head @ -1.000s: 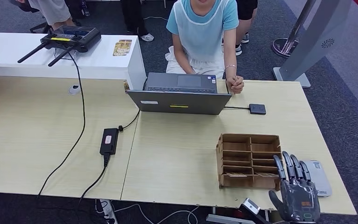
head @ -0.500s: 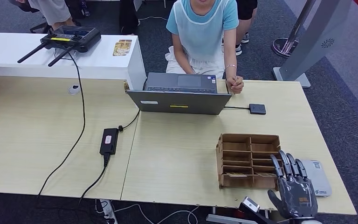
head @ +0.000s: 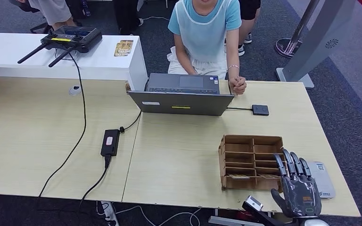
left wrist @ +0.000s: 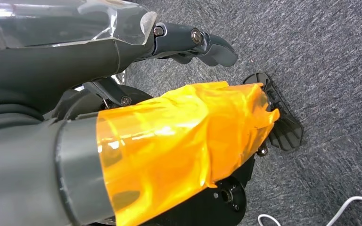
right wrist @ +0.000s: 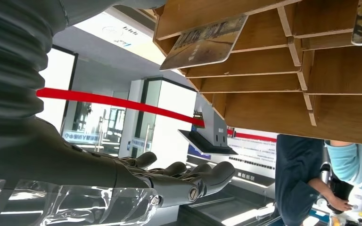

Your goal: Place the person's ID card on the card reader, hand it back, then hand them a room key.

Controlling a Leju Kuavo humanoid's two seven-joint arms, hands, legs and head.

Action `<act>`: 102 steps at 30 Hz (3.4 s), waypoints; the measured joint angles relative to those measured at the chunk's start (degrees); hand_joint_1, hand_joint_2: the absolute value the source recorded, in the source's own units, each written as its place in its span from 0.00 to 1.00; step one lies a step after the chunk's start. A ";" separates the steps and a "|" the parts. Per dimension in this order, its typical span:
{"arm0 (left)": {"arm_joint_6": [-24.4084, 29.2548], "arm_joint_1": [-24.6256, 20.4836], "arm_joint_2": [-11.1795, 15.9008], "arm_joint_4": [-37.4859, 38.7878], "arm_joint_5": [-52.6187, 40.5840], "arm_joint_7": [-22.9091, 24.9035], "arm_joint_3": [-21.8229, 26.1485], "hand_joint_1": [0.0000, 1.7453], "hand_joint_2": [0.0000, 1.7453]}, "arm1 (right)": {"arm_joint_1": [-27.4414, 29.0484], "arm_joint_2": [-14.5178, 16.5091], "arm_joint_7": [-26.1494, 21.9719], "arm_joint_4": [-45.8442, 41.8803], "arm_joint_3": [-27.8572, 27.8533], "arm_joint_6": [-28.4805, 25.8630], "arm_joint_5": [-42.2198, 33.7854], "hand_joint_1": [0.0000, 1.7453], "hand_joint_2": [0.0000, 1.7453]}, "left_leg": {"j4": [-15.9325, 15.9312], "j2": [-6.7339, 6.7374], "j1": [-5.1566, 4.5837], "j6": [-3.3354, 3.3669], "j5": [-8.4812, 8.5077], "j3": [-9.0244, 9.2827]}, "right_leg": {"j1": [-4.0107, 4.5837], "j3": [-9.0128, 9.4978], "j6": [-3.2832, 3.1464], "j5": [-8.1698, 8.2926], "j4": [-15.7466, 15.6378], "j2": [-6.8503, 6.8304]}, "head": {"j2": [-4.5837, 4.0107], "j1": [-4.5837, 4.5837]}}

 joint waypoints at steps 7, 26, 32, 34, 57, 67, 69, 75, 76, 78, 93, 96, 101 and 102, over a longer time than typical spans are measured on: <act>-0.02 -0.01 0.03 0.00 -0.49 0.49 -0.14 0.00 0.00 | -0.25 -0.06 -1.13 0.00 -0.40 0.07 -1.21 0.00 1.00 | 0.00 0.00 0.00 0.00 0.00 0.00 | 0.00 0.00 0.00 0.00 0.00 0.00 | -0.01 -0.01; -0.17 0.00 0.13 0.00 -1.99 0.85 -1.78 0.00 0.00 | -2.13 -1.09 -5.22 0.72 -1.44 4.33 -4.98 0.24 1.00 | 0.00 0.00 0.00 0.00 0.00 0.00 | 0.00 0.01 0.00 0.00 0.00 -0.01 | 0.00 0.01; -0.20 0.01 0.25 0.00 -2.25 1.06 -2.43 0.00 0.00 | -2.60 -1.07 -5.51 1.31 -1.44 4.34 -5.17 0.29 1.00 | 0.00 -0.01 0.00 0.00 0.00 0.00 | 0.00 0.00 0.00 0.00 0.00 -0.01 | -0.02 0.02; -0.20 0.01 0.27 0.00 -2.36 1.11 -2.62 0.00 0.00 | -2.75 -1.07 -5.59 1.51 -1.44 4.40 -5.17 0.28 1.00 | 0.00 -0.01 0.00 0.00 0.00 0.00 | 0.00 0.00 0.00 0.00 0.00 -0.01 | -0.01 0.01; -0.88 0.05 0.56 0.00 -4.79 1.70 -4.77 0.00 0.00 | -3.27 -2.10 -6.76 2.23 -1.42 9.16 -8.28 0.45 1.00 | 0.00 0.00 0.00 0.00 0.00 0.00 | 0.00 0.00 0.00 0.00 0.00 -0.01 | -0.02 0.01; -0.90 0.06 0.59 0.00 -5.51 1.75 -5.71 0.00 0.00 | -3.64 -2.19 -7.01 2.65 -1.42 9.26 -8.28 0.76 1.00 | 0.00 -0.01 0.00 0.00 0.00 0.00 | 0.00 0.00 0.00 0.00 0.00 -0.01 | -0.01 0.01; -0.90 0.06 0.59 0.00 -5.63 1.76 -5.82 0.00 0.00 | -3.71 -2.19 -7.05 2.74 -1.42 9.23 -8.28 0.79 1.00 | 0.00 -0.01 0.00 0.00 0.00 0.00 | 0.00 0.00 0.00 0.00 0.00 -0.01 | -0.01 0.01; -1.01 0.06 0.60 0.00 -6.07 1.88 -5.97 0.00 0.00 | -4.05 -2.19 -7.22 3.06 -1.39 9.14 -8.26 0.83 1.00 | 0.00 -0.01 0.00 0.00 0.00 0.00 | 0.00 0.00 0.00 0.00 0.00 -0.01 | -0.01 0.01; -1.03 0.06 0.61 0.00 -6.20 1.96 -6.04 0.00 0.00 | -4.10 -2.19 -7.25 3.13 -1.38 9.13 -8.26 0.83 1.00 | 0.00 -0.01 0.00 0.00 0.00 0.00 | 0.00 0.00 0.00 0.00 0.00 -0.01 | -0.01 0.01; -1.05 0.06 0.64 0.00 -6.47 2.13 -6.28 0.00 0.00 | -4.19 -2.19 -7.39 3.29 -1.38 9.09 -8.26 0.84 1.00 | 0.00 -0.01 0.00 0.00 0.00 0.00 | 0.00 0.00 0.00 0.00 0.00 -0.01 | -0.01 0.00; -1.38 0.09 1.05 0.00 -8.05 2.70 -8.26 0.00 0.00 | -4.66 -2.05 -8.94 3.82 -1.72 5.95 -10.63 0.90 1.00 | 0.00 -0.01 0.00 0.00 0.00 0.00 | 0.00 0.00 0.00 0.00 0.00 -0.01 | -0.01 0.01; -1.48 0.10 1.07 0.00 -8.20 2.70 -8.33 0.00 0.00 | -4.43 -2.05 -10.24 3.10 -2.48 5.39 -13.43 0.90 1.00 | 0.00 -0.01 0.00 0.00 0.00 0.00 | 0.00 0.00 0.00 0.00 0.00 -0.01 | -0.01 0.00; -1.60 0.11 1.07 0.00 -8.26 2.69 -8.40 0.00 0.00 | -4.02 -2.05 -11.18 1.99 -3.49 5.04 -15.37 0.92 1.00 | 0.00 -0.01 0.00 0.00 0.00 0.00 | 0.00 0.00 0.00 0.00 0.00 -0.01 | 0.00 0.01; -1.65 0.12 1.07 0.00 -8.28 2.66 -8.42 0.00 0.00 | -3.83 -2.06 -11.58 1.70 -3.77 4.96 -16.24 0.93 1.00 | 0.00 -0.01 0.00 0.00 0.00 0.00 | 0.00 0.00 0.00 0.00 0.00 -0.01 | 0.00 0.01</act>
